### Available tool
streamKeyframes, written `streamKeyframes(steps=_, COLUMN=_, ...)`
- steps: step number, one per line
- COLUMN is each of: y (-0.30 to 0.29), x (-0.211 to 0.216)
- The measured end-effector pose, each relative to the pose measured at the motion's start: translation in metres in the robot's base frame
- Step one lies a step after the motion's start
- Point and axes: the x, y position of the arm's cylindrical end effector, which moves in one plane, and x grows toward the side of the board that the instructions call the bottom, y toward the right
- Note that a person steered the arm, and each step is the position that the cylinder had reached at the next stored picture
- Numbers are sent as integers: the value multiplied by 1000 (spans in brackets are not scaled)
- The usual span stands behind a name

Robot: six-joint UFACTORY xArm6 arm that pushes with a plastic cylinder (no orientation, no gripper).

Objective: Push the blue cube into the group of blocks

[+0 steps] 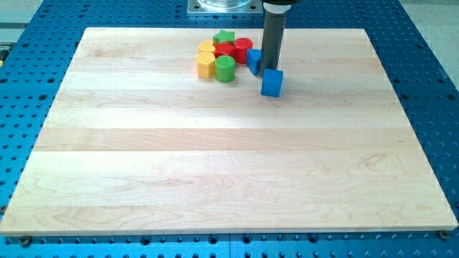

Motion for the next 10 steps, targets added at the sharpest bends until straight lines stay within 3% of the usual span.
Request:
streamKeyframes(steps=2, y=20, x=0)
streamKeyframes(steps=3, y=50, x=72)
streamKeyframes(steps=4, y=32, x=83)
streamKeyframes(steps=6, y=5, x=34)
streamKeyframes(steps=10, y=-10, x=41)
